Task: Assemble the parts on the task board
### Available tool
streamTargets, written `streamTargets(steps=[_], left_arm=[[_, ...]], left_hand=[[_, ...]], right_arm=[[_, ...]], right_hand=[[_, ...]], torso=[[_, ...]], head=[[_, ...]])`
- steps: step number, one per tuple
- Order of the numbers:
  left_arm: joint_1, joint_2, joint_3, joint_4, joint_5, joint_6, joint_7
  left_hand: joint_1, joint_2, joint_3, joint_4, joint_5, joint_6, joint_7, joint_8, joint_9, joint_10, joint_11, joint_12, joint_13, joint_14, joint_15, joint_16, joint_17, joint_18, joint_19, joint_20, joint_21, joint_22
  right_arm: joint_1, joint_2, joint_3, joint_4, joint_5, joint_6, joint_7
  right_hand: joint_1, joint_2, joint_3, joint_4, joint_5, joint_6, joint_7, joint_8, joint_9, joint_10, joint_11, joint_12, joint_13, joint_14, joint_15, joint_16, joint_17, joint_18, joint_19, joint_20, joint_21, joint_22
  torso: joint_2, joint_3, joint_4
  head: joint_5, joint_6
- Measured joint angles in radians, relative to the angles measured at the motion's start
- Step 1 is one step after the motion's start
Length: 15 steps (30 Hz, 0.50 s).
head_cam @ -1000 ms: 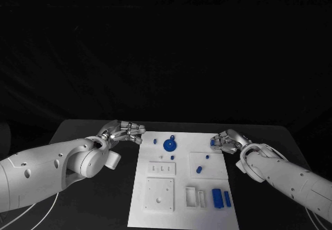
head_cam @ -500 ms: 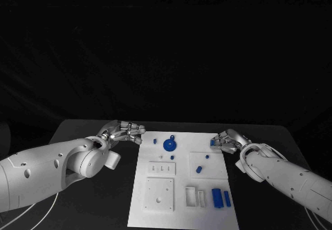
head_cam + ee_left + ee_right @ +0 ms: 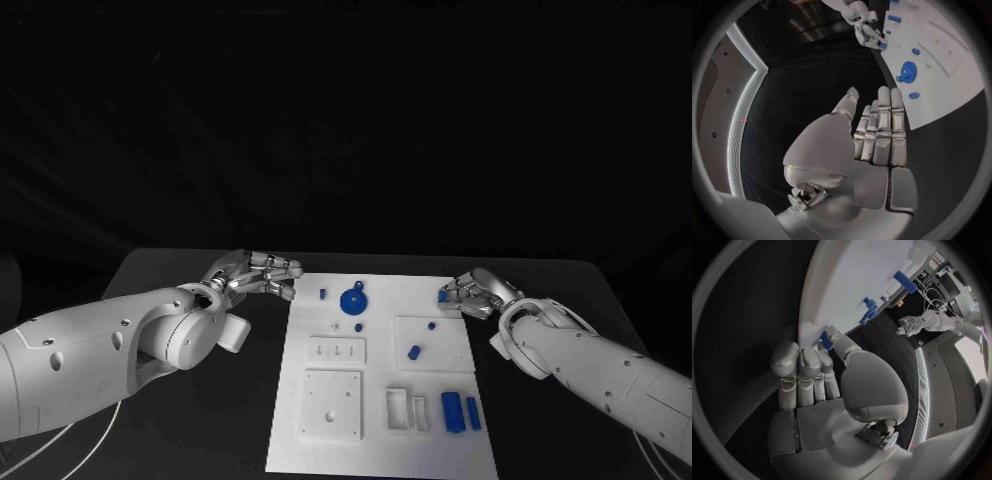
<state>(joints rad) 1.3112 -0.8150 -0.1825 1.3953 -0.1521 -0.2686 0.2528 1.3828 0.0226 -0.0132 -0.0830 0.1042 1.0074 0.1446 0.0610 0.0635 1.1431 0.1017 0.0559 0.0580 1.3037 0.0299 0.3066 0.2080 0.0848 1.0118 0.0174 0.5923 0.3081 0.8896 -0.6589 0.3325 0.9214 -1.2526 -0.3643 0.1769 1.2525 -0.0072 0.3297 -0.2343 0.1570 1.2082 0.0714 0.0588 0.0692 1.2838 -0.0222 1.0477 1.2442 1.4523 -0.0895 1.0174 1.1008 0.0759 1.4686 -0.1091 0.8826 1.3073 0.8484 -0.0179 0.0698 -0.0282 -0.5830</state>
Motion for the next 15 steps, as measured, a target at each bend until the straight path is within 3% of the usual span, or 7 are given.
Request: streamTargets(steps=[4, 6, 8, 11, 15], left_arm=[[0.000, 0.000, 0.000, -0.001, -0.009, 0.000, -0.007], [0.002, 0.000, 0.000, -0.003, -0.019, 0.000, -0.016], [0.005, 0.002, 0.000, -0.006, -0.031, 0.003, -0.029], [0.017, 0.012, 0.000, -0.018, -0.065, 0.018, -0.066], [0.041, 0.038, 0.002, -0.036, -0.118, 0.061, -0.127]], left_hand=[[-0.009, 0.009, -0.002, 0.002, 0.000, 0.006, -0.006, 0.000, 0.001, 0.035, -0.006, 0.000, 0.000, 0.015, -0.005, 0.031, 0.020, -0.001, 0.010, -0.010, 0.019, 0.011], [-0.030, 0.015, -0.008, 0.020, 0.000, 0.025, -0.019, 0.004, 0.003, 0.092, -0.025, 0.000, 0.000, 0.043, -0.017, 0.074, 0.046, -0.001, 0.027, -0.018, 0.034, 0.019], [-0.045, 0.020, -0.013, 0.037, 0.000, 0.073, -0.036, 0.008, 0.006, 0.164, -0.050, 0.000, 0.002, 0.065, -0.037, 0.150, 0.097, 0.000, 0.048, -0.040, 0.064, 0.037], [-0.047, 0.020, -0.017, 0.046, 0.000, 0.117, -0.058, 0.008, 0.007, 0.276, -0.087, 0.009, 0.008, 0.088, -0.068, 0.299, 0.198, -0.016, 0.086, -0.072, 0.131, 0.079], [-0.056, 0.029, -0.026, 0.062, -0.001, 0.134, -0.070, 0.008, 0.007, 0.320, -0.108, 0.011, 0.014, 0.062, -0.094, 0.457, 0.310, -0.031, 0.087, -0.098, 0.214, 0.139]], right_arm=[[0.001, -0.016, -0.001, 0.035, 0.003, -0.006, -0.015], [0.007, -0.026, -0.001, 0.064, 0.004, -0.006, -0.027], [0.016, -0.034, -0.001, 0.094, 0.003, -0.006, -0.038], [0.033, -0.042, 0.000, 0.145, 0.000, -0.002, -0.062], [0.048, -0.046, 0.000, 0.197, -0.010, 0.006, -0.094]], right_hand=[[-0.001, 0.001, -0.011, 0.007, 0.011, 0.000, 0.000, 0.000, 0.000, 0.003, -0.003, 0.000, 0.001, 0.000, 0.000, 0.000, 0.002, 0.000, 0.000, 0.000, 0.000, 0.000], [-0.001, 0.001, -0.025, 0.011, 0.029, 0.000, 0.000, 0.000, 0.000, 0.003, -0.003, 0.000, 0.001, 0.000, 0.000, 0.000, 0.002, 0.000, 0.000, 0.000, 0.000, 0.000], [-0.001, 0.001, -0.037, 0.013, 0.033, 0.000, 0.000, 0.000, 0.000, 0.003, -0.003, 0.000, 0.001, 0.000, 0.000, 0.000, 0.004, 0.000, 0.000, 0.000, 0.000, 0.000], [-0.001, 0.001, -0.039, 0.014, 0.033, 0.000, 0.000, 0.000, 0.000, 0.003, -0.003, 0.000, 0.002, 0.000, 0.000, 0.000, 0.005, 0.000, 0.000, 0.000, 0.000, 0.000], [-0.001, 0.001, -0.041, 0.016, 0.021, 0.000, 0.000, 0.000, 0.000, 0.003, -0.003, 0.000, 0.002, 0.000, 0.000, 0.000, 0.006, 0.000, 0.000, 0.000, 0.000, 0.000]], torso=[[-0.002, 0.0004, -0.0013], [-0.003, 0.0006, -0.0024], [-0.005, 0.0005, -0.0040], [-0.010, 0.0010, -0.0077], [-0.019, 0.0011, -0.0128]], head=[[0.000, 0.002], [0.000, 0.005], [0.000, 0.006], [0.000, 0.007], [0.005, 0.007]])
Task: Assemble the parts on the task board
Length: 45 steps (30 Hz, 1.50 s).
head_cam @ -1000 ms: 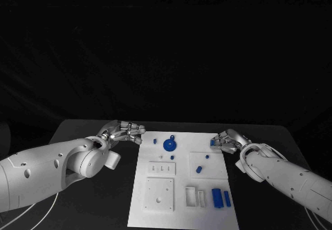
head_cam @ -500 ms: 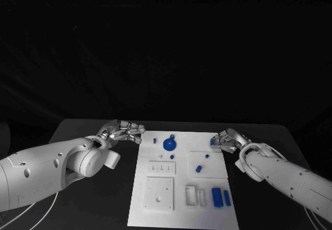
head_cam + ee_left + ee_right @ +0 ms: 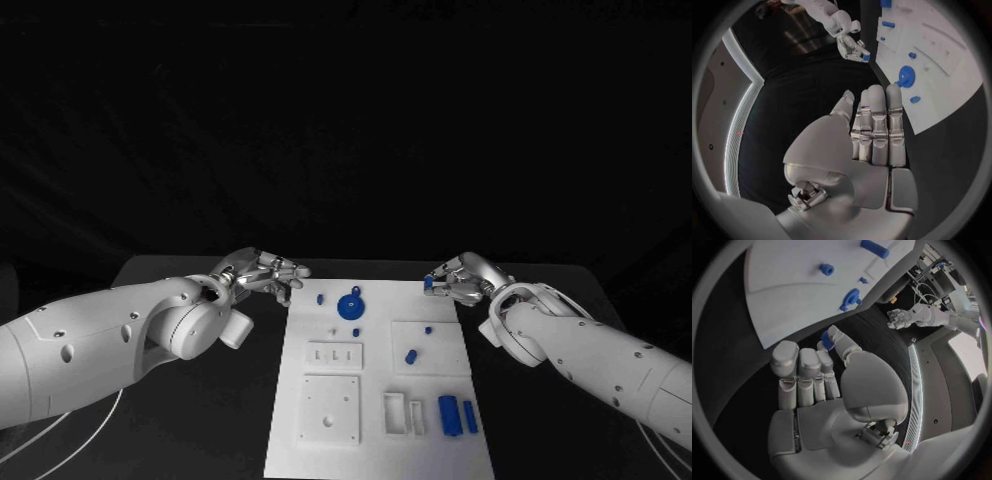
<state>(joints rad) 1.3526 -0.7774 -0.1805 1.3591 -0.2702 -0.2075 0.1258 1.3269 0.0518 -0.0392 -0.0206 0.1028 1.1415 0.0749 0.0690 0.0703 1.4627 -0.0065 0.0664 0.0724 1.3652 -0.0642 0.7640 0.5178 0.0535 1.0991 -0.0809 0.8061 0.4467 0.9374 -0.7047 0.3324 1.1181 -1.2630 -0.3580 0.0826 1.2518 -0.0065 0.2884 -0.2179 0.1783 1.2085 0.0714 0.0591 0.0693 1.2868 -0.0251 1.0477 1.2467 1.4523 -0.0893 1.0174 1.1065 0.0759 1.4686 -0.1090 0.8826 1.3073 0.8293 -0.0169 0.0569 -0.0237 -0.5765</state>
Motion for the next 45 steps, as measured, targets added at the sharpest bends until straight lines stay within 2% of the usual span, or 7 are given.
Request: streamTargets(steps=[10, 15, 20, 24, 30, 35, 45], left_arm=[[0.051, 0.108, 0.001, -0.068, -0.105, 0.083, -0.178], [0.060, 0.162, 0.001, -0.105, -0.140, 0.116, -0.274], [0.062, 0.200, 0.001, -0.132, -0.164, 0.137, -0.341], [0.062, 0.222, 0.001, -0.148, -0.185, 0.141, -0.375], [0.062, 0.243, 0.000, -0.164, -0.221, 0.139, -0.404], [0.062, 0.258, 0.000, -0.172, -0.256, 0.134, -0.420], [0.062, 0.284, -0.001, -0.184, -0.305, 0.130, -0.440]], left_hand=[[-0.065, 0.005, -0.027, 0.038, -0.005, 0.022, -0.021, 0.000, 0.001, 0.003, -0.032, 0.236, 0.141, 0.028, -0.037, 0.246, 0.138, 0.000, 0.009, -0.034, 0.166, 0.154], [-0.124, -0.010, -0.033, 0.057, 0.013, 0.054, -0.028, 0.000, 0.008, 0.004, -0.037, 0.260, 0.162, 0.025, -0.040, 0.267, 0.153, 0.000, 0.003, -0.040, 0.169, 0.183], [-0.174, -0.024, -0.030, 0.072, 0.154, 0.090, -0.043, 0.000, 0.102, 0.002, -0.038, 0.239, 0.158, 0.023, -0.042, 0.266, 0.153, 0.000, -0.002, -0.045, 0.169, 0.202], [-0.219, -0.058, -0.005, 0.104, 0.155, 0.085, -0.054, 0.000, 0.298, 0.004, -0.044, 0.243, 0.173, 0.017, -0.046, 0.278, 0.158, 0.000, -0.008, -0.046, 0.164, 0.231], [-0.243, -0.113, 0.051, 0.173, 0.109, 0.067, -0.054, 0.000, 0.449, 0.004, -0.044, 0.243, 0.190, 0.015, -0.045, 0.285, 0.157, 0.000, -0.008, -0.046, 0.148, 0.260], [-0.244, -0.122, 0.064, 0.193, 0.104, 0.057, -0.050, 0.000, 0.484, 0.004, -0.044, 0.240, 0.197, 0.012, -0.041, 0.289, 0.151, 0.000, -0.008, -0.046, 0.134, 0.278], [-0.240, -0.126, 0.057, 0.186, 0.103, 0.049, -0.051, 0.000, 0.477, 0.004, -0.044, 0.228, 0.201, 0.012, -0.041, 0.289, 0.145, 0.000, -0.008, -0.046, 0.114, 0.304]], right_arm=[[0.036, 0.034, -0.006, 0.099, -0.050, 0.034, -0.108], [0.050, 0.068, -0.031, 0.126, -0.079, 0.044, -0.163], [0.065, 0.095, -0.061, 0.145, -0.105, 0.051, -0.202], [0.071, 0.110, -0.075, 0.157, -0.123, 0.057, -0.225], [0.076, 0.123, -0.082, 0.169, -0.143, 0.061, -0.249], [0.077, 0.132, -0.084, 0.177, -0.154, 0.064, -0.261], [0.077, 0.148, -0.087, 0.186, -0.164, 0.072, -0.274]], right_hand=[[0.000, 0.000, -0.001, -0.001, -0.005, 0.000, 0.000, 0.001, 0.000, 0.000, 0.000, 0.000, 0.001, 0.000, 0.000, 0.000, 0.001, 0.000, 0.000, 0.000, 0.000, 0.000], [0.000, 0.000, -0.001, -0.001, -0.005, 0.000, 0.000, 0.001, 0.000, 0.000, 0.000, 0.000, 0.001, 0.000, 0.000, 0.000, 0.002, 0.000, 0.000, 0.000, 0.000, 0.000], [0.000, 0.000, -0.001, -0.001, -0.005, 0.000, 0.000, 0.002, 0.000, 0.000, 0.000, 0.000, 0.001, 0.000, 0.000, 0.000, 0.002, 0.000, 0.000, 0.000, 0.000, 0.000], [0.000, 0.000, 0.001, 0.001, -0.005, 0.000, 0.000, 0.001, 0.000, 0.000, 0.000, 0.000, 0.001, 0.000, 0.000, 0.000, 0.002, 0.000, 0.000, 0.000, 0.000, 0.000], [0.000, 0.000, 0.001, 0.001, 0.004, 0.000, 0.000, 0.001, 0.000, 0.000, 0.000, 0.000, 0.001, 0.000, 0.000, 0.000, 0.002, 0.000, 0.000, 0.000, 0.000, 0.000], [0.000, 0.000, 0.001, 0.001, 0.004, 0.000, 0.000, 0.001, 0.000, 0.000, 0.000, 0.000, 0.001, 0.000, 0.000, 0.000, 0.004, 0.000, 0.000, 0.000, 0.000, 0.000], [-0.003, -0.003, 0.004, 0.004, 0.008, 0.000, 0.000, -0.002, 0.000, -0.003, -0.002, 0.000, 0.001, 0.000, 0.001, 0.000, 0.005, 0.000, 0.000, 0.000, 0.000, 0.000]], torso=[[-0.025, -0.0005, -0.0066], [-0.033, -0.0008, -0.0080], [-0.039, -0.0011, -0.0087], [-0.039, -0.0011, -0.0087], [-0.039, -0.0014, -0.0088], [-0.038, -0.0014, -0.0096], [-0.037, -0.0014, -0.0096]], head=[[0.015, -0.007], [0.020, -0.011], [0.021, -0.015], [0.023, -0.015], [0.023, -0.015], [0.022, -0.016], [0.020, -0.019]])
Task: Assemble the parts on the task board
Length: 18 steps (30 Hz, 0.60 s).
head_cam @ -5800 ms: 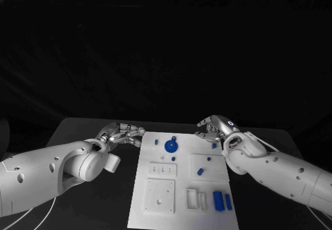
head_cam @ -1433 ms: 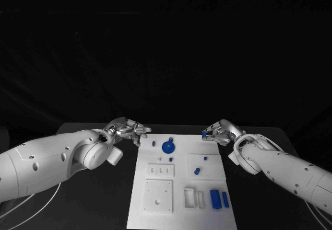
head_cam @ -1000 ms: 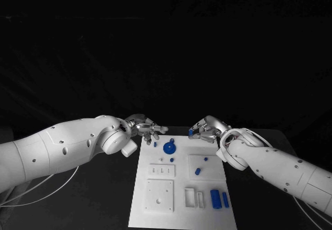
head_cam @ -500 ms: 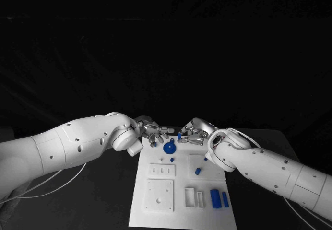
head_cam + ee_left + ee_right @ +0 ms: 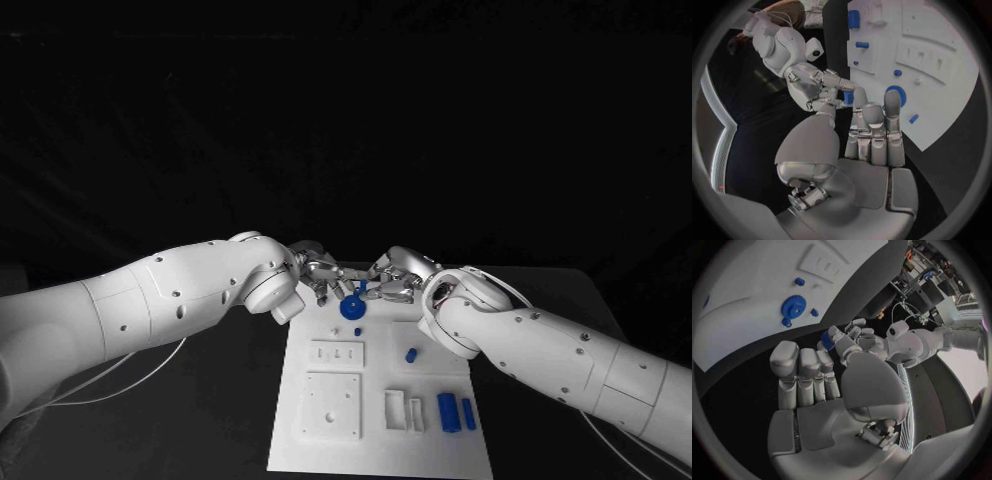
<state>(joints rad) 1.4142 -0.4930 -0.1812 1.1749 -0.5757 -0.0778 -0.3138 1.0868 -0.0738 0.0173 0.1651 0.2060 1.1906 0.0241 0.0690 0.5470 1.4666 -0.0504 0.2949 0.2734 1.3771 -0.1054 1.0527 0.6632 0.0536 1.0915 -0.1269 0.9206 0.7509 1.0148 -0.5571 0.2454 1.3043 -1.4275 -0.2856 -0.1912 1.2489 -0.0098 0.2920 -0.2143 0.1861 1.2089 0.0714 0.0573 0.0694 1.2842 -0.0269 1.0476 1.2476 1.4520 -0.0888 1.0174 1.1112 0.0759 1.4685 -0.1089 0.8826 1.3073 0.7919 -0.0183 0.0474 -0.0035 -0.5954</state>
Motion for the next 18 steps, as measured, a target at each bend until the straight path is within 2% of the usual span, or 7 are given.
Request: streamTargets(steps=[8, 18], left_arm=[[-0.001, 0.010, 0.000, -0.009, -0.028, 0.001, -0.012], [-0.003, 0.019, -0.001, -0.013, -0.044, 0.004, -0.025]], left_hand=[[0.016, 0.016, -0.019, -0.033, 0.000, -0.004, 0.004, 0.000, -0.021, 0.000, 0.000, -0.008, 0.002, -0.004, 0.004, 0.004, -0.005, 0.000, 0.004, 0.004, -0.030, 0.037], [0.025, 0.033, -0.026, -0.051, 0.000, -0.004, 0.004, 0.000, -0.022, 0.000, 0.000, -0.008, 0.002, -0.003, 0.004, 0.012, -0.005, 0.000, 0.008, 0.008, -0.046, 0.063]], right_arm=[[0.001, 0.007, -0.001, 0.005, -0.004, 0.007, -0.005], [0.001, 0.009, -0.001, 0.011, -0.007, 0.012, -0.008]], right_hand=[[-0.003, -0.003, 0.000, 0.000, 0.000, 0.000, 0.000, 0.001, 0.000, -0.002, -0.002, 0.000, 0.000, 0.000, 0.000, 0.000, 0.000, 0.000, 0.000, 0.000, 0.000, 0.000], [-0.008, -0.008, 0.000, 0.000, 0.006, 0.000, 0.000, 0.004, 0.002, -0.001, -0.001, 0.000, 0.000, 0.000, 0.000, 0.000, 0.000, 0.000, 0.000, 0.000, -0.004, 0.000]], torso=[[0.000, -0.0004, 0.0014], [0.000, -0.0003, 0.0011]], head=[[0.000, -0.001], [0.001, -0.004]])
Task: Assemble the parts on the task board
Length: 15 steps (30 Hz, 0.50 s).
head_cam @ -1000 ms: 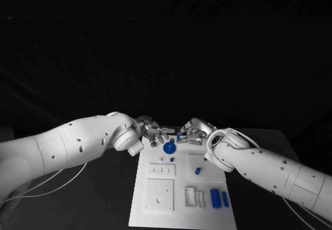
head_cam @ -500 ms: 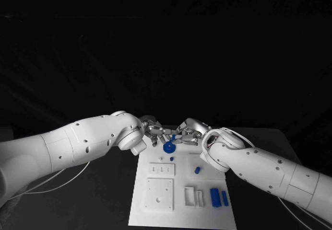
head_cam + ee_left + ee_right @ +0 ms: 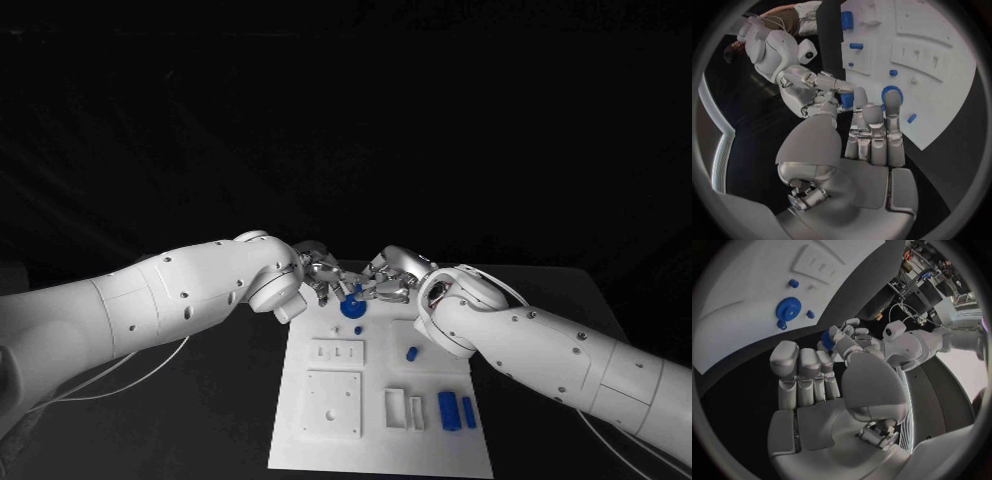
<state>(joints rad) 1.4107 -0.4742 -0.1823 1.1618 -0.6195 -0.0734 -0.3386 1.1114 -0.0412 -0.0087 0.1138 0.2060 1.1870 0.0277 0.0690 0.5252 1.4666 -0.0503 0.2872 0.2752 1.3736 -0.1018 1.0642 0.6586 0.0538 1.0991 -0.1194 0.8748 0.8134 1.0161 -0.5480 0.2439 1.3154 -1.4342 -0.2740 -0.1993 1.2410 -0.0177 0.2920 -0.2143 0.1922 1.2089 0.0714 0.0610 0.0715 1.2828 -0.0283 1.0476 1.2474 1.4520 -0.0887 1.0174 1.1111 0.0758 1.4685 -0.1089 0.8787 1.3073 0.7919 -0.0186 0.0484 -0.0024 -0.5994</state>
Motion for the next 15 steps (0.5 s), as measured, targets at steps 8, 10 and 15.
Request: streamTargets(steps=[8, 10, 15], left_arm=[[-0.003, 0.003, -0.001, -0.003, -0.004, 0.010, -0.008], [-0.004, 0.004, -0.001, -0.003, -0.005, 0.012, -0.010], [-0.004, 0.007, -0.002, -0.007, -0.007, 0.019, -0.015]], left_hand=[[0.006, 0.017, -0.014, -0.019, 0.000, 0.000, 0.000, 0.000, 0.000, 0.000, 0.000, 0.000, 0.001, -0.004, -0.004, 0.000, 0.000, 0.000, 0.004, -0.004, -0.016, 0.021], [0.007, 0.018, -0.017, -0.022, 0.000, 0.000, 0.000, 0.000, 0.000, 0.000, 0.000, 0.000, 0.001, -0.004, -0.004, 0.005, 0.000, 0.000, 0.004, -0.004, -0.020, 0.025], [0.024, 0.039, -0.025, -0.043, 0.010, 0.000, 0.000, 0.000, 0.000, 0.000, 0.000, 0.000, 0.001, -0.004, -0.004, 0.005, 0.001, 0.000, 0.011, -0.004, -0.029, 0.038]], right_arm=[[0.000, 0.003, 0.000, -0.001, -0.001, 0.003, -0.003], [0.000, 0.004, -0.001, -0.003, -0.002, 0.003, -0.004], [0.000, 0.008, -0.003, -0.005, -0.003, 0.005, -0.005]], right_hand=[[-0.003, -0.003, 0.003, 0.003, 0.005, 0.000, 0.000, 0.000, 0.001, 0.000, 0.000, 0.000, 0.000, 0.000, 0.000, 0.000, 0.001, 0.000, 0.000, 0.000, 0.000, 0.000], [-0.003, -0.003, 0.003, 0.003, 0.007, 0.000, 0.000, 0.000, 0.001, 0.000, 0.000, 0.000, 0.000, 0.000, 0.000, 0.000, 0.001, 0.000, 0.000, 0.000, 0.000, 0.000], [-0.003, -0.003, 0.003, 0.003, 0.009, 0.000, 0.000, 0.000, 0.001, 0.000, 0.000, 0.000, 0.001, 0.000, 0.000, 0.000, 0.001, 0.000, 0.000, 0.000, -0.004, 0.000]], torso=[[0.000, 0.0006, -0.0002], [0.000, 0.0007, -0.0001], [0.000, 0.0011, 0.0000]], head=[[-0.001, -0.003], [-0.001, -0.003], [-0.002, -0.004]])
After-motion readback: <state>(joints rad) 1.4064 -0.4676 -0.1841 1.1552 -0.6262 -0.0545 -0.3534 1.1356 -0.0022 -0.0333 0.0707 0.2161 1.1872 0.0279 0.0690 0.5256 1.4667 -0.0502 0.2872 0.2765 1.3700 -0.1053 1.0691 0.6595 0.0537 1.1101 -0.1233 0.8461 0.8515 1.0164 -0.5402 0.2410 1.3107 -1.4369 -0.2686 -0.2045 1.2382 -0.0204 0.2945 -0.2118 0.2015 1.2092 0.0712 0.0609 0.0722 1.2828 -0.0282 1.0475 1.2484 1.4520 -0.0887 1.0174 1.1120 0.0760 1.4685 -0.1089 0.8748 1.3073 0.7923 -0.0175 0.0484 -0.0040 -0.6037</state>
